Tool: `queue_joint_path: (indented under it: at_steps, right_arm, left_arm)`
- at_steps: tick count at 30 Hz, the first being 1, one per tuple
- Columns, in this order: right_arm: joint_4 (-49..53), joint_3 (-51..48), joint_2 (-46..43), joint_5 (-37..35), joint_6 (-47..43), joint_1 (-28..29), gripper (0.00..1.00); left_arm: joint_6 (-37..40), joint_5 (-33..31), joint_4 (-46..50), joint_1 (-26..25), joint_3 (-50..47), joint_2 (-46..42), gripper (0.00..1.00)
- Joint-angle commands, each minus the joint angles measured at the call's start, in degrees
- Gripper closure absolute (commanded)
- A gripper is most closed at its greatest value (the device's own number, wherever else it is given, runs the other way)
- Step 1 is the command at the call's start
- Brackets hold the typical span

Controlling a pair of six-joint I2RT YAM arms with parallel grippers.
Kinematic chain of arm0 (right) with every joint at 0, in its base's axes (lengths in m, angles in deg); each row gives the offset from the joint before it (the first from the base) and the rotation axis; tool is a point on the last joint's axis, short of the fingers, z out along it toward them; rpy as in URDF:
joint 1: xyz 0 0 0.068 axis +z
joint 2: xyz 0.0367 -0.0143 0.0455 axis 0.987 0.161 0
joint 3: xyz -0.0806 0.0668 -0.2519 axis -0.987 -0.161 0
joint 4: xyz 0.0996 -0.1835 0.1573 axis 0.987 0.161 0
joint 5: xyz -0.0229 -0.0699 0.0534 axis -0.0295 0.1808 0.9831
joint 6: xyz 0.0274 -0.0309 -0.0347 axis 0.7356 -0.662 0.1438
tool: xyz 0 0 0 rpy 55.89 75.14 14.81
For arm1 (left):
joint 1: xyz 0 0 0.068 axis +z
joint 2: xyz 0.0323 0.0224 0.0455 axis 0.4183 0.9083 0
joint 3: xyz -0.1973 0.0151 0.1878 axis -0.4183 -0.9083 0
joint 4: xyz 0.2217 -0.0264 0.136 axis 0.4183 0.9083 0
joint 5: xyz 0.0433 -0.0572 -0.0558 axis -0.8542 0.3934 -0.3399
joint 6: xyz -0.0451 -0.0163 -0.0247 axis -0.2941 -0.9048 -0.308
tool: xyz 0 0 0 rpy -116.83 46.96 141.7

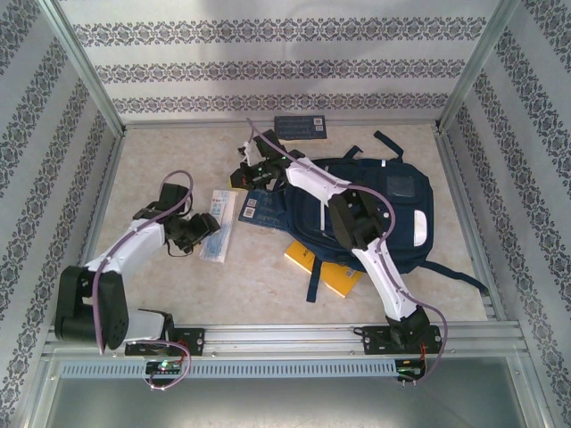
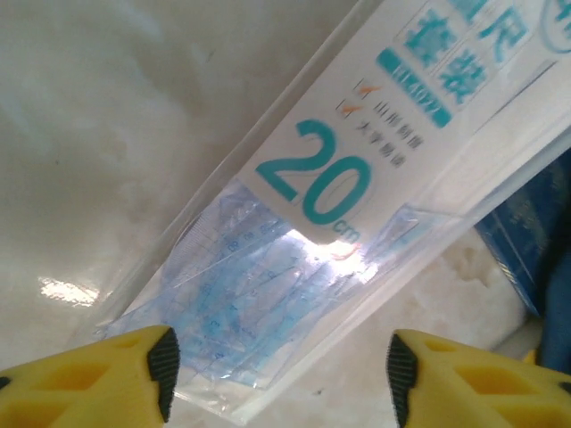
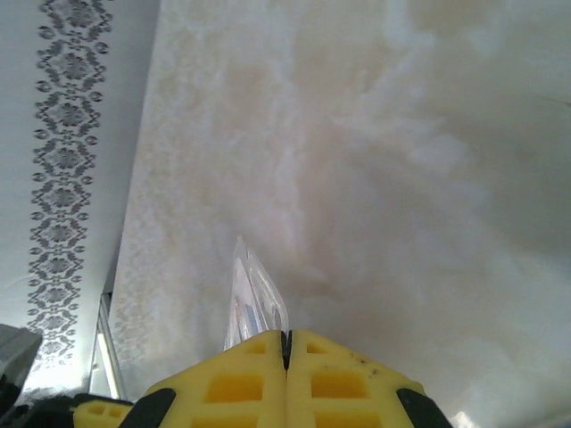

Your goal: Pack the student bag

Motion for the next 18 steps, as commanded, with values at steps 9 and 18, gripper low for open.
queue_joint_path:
  at_steps: [9, 18]
  right_arm:
    - [-6.1, -19.8, -22.1, 4.9, -8.1, -1.7, 1.0]
    - [5.9, -19.0, -33.2, 10.1, -15.4, -3.3, 1.0]
  left_arm:
    - [15.5, -2.1, 11.2, 0.1, 10.1, -9.9, 0.19]
    - [18.3, 7.2, -1.0, -3.2, 7.4, -15.3, 0.17]
